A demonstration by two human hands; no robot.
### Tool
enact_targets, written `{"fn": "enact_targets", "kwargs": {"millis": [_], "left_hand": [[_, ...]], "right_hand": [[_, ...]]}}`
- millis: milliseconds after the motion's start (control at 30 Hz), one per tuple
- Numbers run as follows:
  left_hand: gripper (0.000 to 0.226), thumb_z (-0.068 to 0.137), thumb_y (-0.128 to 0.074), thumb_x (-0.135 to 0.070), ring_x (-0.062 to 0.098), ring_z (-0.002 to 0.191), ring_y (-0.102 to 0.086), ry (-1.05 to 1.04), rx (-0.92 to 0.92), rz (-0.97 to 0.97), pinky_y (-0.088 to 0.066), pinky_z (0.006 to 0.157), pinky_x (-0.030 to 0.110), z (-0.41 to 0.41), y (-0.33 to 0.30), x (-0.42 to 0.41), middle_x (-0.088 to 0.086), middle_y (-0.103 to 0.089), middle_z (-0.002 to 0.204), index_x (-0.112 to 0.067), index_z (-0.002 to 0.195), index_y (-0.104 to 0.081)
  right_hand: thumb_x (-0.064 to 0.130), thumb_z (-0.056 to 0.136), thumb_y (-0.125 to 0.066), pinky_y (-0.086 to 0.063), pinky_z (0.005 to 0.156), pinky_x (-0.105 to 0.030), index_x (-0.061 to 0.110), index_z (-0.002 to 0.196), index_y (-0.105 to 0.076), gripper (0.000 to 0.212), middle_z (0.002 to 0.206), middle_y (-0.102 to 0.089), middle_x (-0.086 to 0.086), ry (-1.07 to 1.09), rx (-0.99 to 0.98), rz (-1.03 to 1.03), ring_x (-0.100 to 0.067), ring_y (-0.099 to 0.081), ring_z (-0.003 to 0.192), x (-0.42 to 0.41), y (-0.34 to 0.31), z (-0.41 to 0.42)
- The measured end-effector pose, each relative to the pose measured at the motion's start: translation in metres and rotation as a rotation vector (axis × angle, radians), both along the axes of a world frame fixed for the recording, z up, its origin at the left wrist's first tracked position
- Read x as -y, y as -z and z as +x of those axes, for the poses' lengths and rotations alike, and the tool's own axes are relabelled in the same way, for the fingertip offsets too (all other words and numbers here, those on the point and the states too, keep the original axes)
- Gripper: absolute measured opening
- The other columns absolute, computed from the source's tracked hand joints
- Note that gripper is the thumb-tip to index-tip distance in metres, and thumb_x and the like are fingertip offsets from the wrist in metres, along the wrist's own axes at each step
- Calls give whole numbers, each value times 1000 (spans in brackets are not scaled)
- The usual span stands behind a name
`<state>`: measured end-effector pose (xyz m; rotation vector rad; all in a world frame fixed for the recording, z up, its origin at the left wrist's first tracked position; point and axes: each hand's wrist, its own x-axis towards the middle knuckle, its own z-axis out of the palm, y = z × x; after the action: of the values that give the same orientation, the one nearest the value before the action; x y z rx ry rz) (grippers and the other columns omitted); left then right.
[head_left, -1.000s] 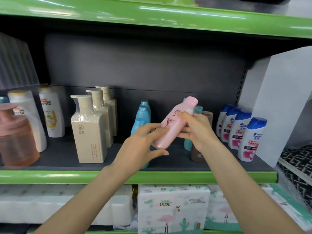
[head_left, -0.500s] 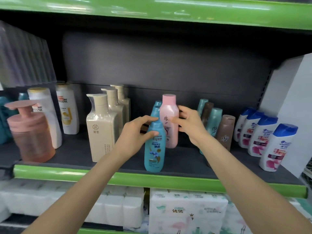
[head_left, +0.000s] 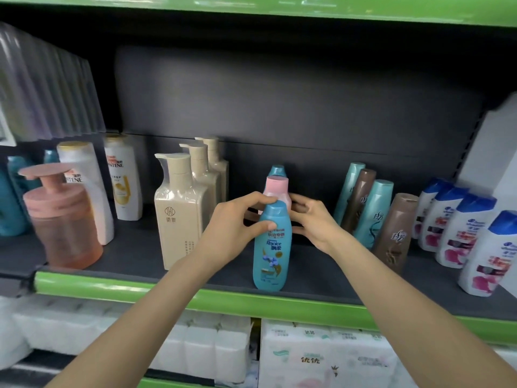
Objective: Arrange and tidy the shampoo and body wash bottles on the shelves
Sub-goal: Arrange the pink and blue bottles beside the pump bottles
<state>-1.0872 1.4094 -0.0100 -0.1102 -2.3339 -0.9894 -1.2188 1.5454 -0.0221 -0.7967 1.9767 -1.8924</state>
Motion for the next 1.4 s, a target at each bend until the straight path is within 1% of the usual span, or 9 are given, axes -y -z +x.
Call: {"fn": "enact_targets", "kwargs": {"millis": [233,367,533,633,767,933,1133,1267,1400], "left_hand": [[38,83,-68,-23,1,96,-61,13,-2,15,-52,87,25,1,1,-1,-16,-64,108,-30,119,-60],[27,91,-57,-27,1,93,-63,25,-65,132,-51,82,21,0,-7,0,-15,-67,101,-29,117,-61],[28,95,-50,-10,5,100,-57,-99,-137,-1,-38,79,1,-27,-29,15,-3,-63,113,-19,119,-61],[34,95,-45,-5,11,107,-56,-69,-69,-156,-34,85,7,-46,-36,23,3,-62,119,-18,122,-60],[30,95,-48,-8,9,104,-56,16,-2,-198,-38,88,11,-54,-31,25,-2,-64,113,-18,117,-65],[25,93,-51,-8,9,99,-59,9,-33,-166,-44,88,15,-58,-27,24,-1,-66,109,-18,111,-67],[28,94,-48,-5,5,95,-56,11,-24,-164,-36,80,-1,-56,-30,24,-3,-66,110,-16,111,-67],[24,95,-51,-15,3,94,-58,-1,-2,-84,-36,76,-4,-55,-36,18,-3,-66,114,-14,115,-65],[21,92,-56,-17,5,92,-58,-68,-119,12,-38,76,-2,-51,-48,8,2,-65,111,-12,111,-65]], "right_hand": [[9,89,-62,-53,93,-40,24,125,-56,39,115,-65,2,16,-124,94,-15,-60,112,-4,-1,-1],[26,91,-61,-50,93,-36,31,105,-59,15,110,-65,2,52,-170,157,-14,-60,108,-9,-16,-2],[19,96,-54,-50,88,-37,19,103,-63,12,104,-65,-4,237,-251,107,-20,-61,101,-5,-34,-19],[13,95,-53,-50,91,-35,19,115,-61,22,112,-63,-4,213,-269,172,-20,-58,109,4,-42,-31],[6,94,-51,-46,101,-35,20,128,-56,37,126,-59,-3,124,-296,311,-18,-54,117,17,-51,-36],[6,92,-54,-46,100,-35,15,125,-60,35,126,-60,-6,176,-310,382,-21,-56,114,30,-51,-40],[8,91,-59,-50,92,-39,11,112,-62,21,103,-60,-4,244,-273,268,-18,-56,98,17,-46,-36],[12,88,-65,-48,92,-41,13,103,-63,15,102,-63,-7,300,-283,154,-19,-59,96,-3,-54,-32],[11,88,-64,-49,88,-41,15,95,-64,8,91,-66,-3,324,-361,89,-18,-60,90,-24,-68,-20]]}}
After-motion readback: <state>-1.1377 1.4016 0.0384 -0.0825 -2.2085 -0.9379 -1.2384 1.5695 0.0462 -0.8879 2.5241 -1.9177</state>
